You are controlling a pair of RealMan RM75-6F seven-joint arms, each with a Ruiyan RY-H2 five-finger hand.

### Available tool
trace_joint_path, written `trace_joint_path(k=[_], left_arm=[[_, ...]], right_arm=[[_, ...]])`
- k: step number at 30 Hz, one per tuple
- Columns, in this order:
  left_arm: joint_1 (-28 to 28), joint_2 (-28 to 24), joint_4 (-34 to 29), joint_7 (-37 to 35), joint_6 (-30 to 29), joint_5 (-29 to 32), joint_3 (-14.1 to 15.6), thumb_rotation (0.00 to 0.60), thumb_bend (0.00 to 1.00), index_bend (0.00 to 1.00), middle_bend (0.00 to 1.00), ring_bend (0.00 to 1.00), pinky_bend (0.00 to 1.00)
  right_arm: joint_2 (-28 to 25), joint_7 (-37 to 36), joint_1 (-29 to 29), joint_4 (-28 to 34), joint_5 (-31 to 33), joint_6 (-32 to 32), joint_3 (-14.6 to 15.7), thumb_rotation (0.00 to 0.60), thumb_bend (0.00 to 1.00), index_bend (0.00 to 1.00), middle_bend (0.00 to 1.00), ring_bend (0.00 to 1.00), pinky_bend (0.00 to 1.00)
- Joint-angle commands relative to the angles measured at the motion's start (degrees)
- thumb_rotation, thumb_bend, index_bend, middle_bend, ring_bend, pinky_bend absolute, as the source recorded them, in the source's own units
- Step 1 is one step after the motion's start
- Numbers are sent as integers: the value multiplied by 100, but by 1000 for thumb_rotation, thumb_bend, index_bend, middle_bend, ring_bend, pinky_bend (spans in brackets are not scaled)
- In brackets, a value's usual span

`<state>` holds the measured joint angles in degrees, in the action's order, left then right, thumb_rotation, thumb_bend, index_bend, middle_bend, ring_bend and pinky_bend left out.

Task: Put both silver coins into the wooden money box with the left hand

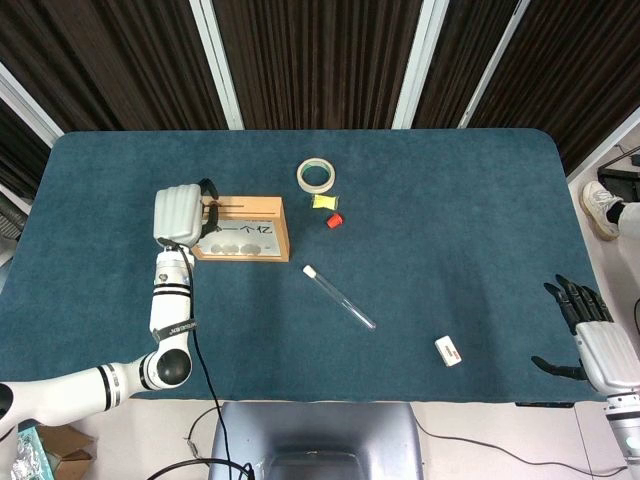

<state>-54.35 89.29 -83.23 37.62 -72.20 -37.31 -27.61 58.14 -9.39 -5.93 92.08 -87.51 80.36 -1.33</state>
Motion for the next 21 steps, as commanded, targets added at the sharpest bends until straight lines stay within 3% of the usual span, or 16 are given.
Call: trace_joint_path(k=[1, 8, 10, 12, 13, 15, 17, 19, 21], left_arm=[[7, -18, -28, -18, -29, -25, 6, 600, 477, 343, 1000, 1000, 1000], [157, -255, -378, -122, -223, -379, 129, 600, 444, 311, 1000, 1000, 1000], [408, -527, -812, -399, -385, -951, 354, 600, 434, 295, 1000, 1000, 1000], [772, -883, -1335, -767, -468, -1588, 741, 600, 424, 246, 910, 960, 1000], [1078, -1212, -1773, -1103, -405, -2009, 1101, 600, 420, 195, 753, 831, 951], [1505, -1708, -2241, -1599, -314, -2617, 1639, 600, 417, 96, 361, 398, 601], [2131, -2210, -2436, -1919, -469, -3534, 2542, 600, 413, 49, 181, 149, 291], [2577, -2474, -2342, -1816, -693, -4019, 3155, 600, 400, 13, 76, 32, 122], [2934, -2611, -2297, -1692, -876, -4204, 3530, 600, 393, 2, 21, 1, 38]], right_arm=[[0, 8, -1, 1, -4, -2, 3, 600, 138, 0, 0, 0, 0], [-8, -10, 8, -4, -10, 20, 1, 600, 137, 0, 0, 0, 0], [-15, -32, 13, -12, -8, 28, -2, 600, 137, 0, 0, 0, 0], [-14, -21, 19, -17, 1, 34, -2, 600, 137, 0, 0, 0, 0], [-8, 2, 22, -14, 9, 31, -1, 600, 137, 0, 0, 0, 0], [9, 69, 27, -3, 19, 27, 4, 600, 138, 0, 0, 0, 0], [52, 220, 27, 33, -11, 26, 25, 600, 137, 0, 0, 0, 0], [90, 338, 28, 62, -59, 30, 51, 600, 137, 0, 0, 0, 0], [141, 460, 23, 81, -79, 29, 60, 600, 137, 0, 0, 0, 0]])
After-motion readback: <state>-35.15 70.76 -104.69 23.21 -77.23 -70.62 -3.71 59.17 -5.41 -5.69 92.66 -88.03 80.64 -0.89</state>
